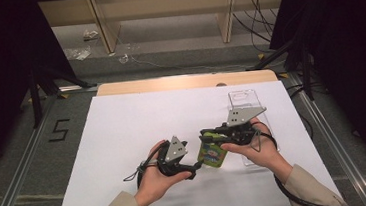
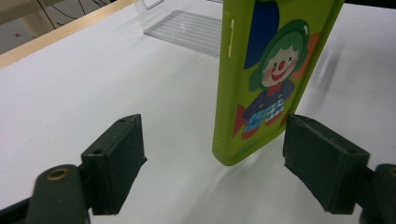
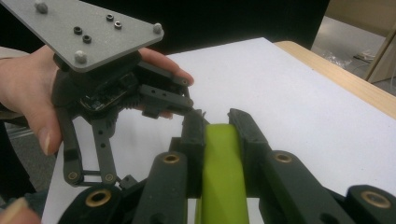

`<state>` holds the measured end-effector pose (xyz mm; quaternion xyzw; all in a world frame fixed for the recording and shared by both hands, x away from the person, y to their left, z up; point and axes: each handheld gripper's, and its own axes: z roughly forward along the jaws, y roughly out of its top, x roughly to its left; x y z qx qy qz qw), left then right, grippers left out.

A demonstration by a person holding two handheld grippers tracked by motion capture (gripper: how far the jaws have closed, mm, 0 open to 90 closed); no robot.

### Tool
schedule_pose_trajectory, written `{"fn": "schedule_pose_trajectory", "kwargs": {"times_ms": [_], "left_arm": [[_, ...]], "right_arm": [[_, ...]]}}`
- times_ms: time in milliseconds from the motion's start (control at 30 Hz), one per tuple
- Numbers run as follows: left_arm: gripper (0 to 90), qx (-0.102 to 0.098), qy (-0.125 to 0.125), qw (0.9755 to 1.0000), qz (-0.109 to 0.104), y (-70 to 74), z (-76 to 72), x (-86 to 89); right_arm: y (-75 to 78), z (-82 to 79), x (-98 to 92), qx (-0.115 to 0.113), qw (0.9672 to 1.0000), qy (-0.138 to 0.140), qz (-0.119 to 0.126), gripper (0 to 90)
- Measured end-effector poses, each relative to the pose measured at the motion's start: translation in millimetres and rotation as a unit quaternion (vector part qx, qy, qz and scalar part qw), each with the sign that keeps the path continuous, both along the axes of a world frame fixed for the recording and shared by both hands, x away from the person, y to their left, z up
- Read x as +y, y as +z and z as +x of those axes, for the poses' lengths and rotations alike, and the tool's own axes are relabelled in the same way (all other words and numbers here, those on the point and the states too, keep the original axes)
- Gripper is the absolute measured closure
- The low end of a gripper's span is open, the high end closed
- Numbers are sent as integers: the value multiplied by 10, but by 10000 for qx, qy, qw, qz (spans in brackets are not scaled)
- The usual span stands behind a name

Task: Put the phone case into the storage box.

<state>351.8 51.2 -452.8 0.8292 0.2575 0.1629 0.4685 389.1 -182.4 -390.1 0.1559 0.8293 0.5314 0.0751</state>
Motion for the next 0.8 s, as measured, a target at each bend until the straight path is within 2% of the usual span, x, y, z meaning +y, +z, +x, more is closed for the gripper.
{"fn": "schedule_pose_trajectory", "kwargs": {"times_ms": [133, 367, 567, 800], "left_arm": [[219, -7, -43, 10000, -14, -8, 6, 1], [232, -56, -164, 9998, 100, -38, 10, -8], [234, 8, -288, 9996, 66, -59, 11, -22], [255, 90, -415, 9990, 155, -95, 14, -36]], "right_arm": [[2, -2, 8, -5, 10000, 36, -27, 774], [10, -8, 22, 30, 9999, 106, -17, 774], [3, -12, 33, 66, 9998, 162, -46, 774], [-2, -24, 56, 89, 9997, 242, -43, 774]]}}
